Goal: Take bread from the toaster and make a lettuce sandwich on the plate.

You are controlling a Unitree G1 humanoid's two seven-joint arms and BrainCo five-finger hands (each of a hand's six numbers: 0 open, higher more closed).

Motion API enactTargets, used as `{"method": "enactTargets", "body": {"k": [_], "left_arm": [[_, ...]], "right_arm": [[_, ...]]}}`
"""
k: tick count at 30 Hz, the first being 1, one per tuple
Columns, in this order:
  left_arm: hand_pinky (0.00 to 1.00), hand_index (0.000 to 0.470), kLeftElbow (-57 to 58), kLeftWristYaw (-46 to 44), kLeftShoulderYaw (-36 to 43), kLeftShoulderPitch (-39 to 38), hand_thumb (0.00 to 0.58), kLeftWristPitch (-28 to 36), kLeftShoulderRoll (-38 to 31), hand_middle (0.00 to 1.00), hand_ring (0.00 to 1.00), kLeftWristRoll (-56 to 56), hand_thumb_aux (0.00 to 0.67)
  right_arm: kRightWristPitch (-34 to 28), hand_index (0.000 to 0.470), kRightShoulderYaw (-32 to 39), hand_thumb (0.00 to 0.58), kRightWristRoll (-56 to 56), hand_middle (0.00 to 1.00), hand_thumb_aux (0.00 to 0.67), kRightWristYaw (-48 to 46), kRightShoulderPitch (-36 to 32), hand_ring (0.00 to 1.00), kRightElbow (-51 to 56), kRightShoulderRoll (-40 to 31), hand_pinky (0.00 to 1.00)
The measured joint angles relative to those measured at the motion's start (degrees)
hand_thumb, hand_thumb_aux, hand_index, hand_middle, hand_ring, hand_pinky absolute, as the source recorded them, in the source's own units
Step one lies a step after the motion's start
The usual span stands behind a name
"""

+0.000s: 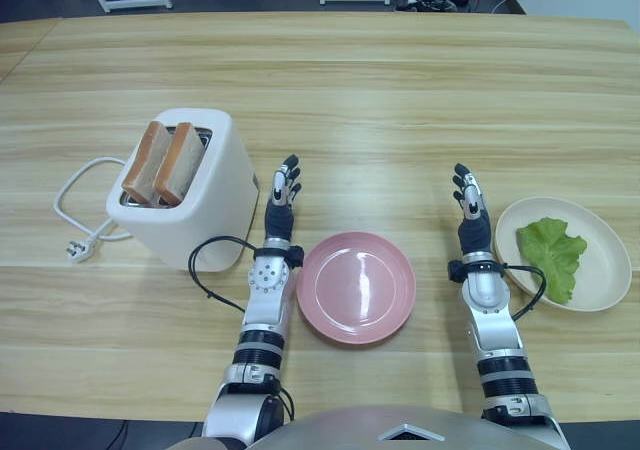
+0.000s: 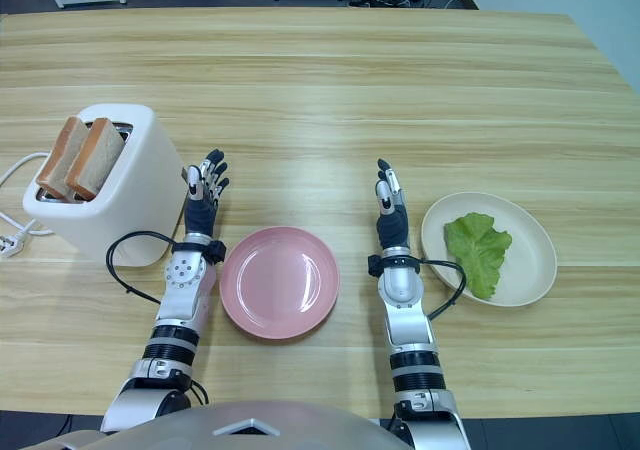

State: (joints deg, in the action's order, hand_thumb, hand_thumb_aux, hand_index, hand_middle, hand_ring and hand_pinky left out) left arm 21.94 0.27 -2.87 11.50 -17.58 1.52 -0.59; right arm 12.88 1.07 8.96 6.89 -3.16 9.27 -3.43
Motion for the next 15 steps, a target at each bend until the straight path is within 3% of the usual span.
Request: {"method": "enactTargets", "body": {"k": [10, 15], "left_arm": [[0.0, 0.0, -0.76, 0.7, 0.43, -0.08, 0.0, -0.08, -0.48, 0.0, 0.0, 2.02, 0.0], [0.0, 0.0, -21.5, -3.4, 5.66, -6.89, 0.0, 0.75, -2.35, 0.0, 0.0, 3.75, 0.0]], "right_arm": [[0.0, 0.0, -0.04, 0.0, 0.0, 0.0, 0.0, 0.0, 0.19, 0.0, -0.15, 0.35, 0.0], [0.14, 0.0, -0.02, 0.0, 0.02, 0.0, 0.0, 0.01, 0.23, 0.0, 0.22, 0.51, 0.0]]}}
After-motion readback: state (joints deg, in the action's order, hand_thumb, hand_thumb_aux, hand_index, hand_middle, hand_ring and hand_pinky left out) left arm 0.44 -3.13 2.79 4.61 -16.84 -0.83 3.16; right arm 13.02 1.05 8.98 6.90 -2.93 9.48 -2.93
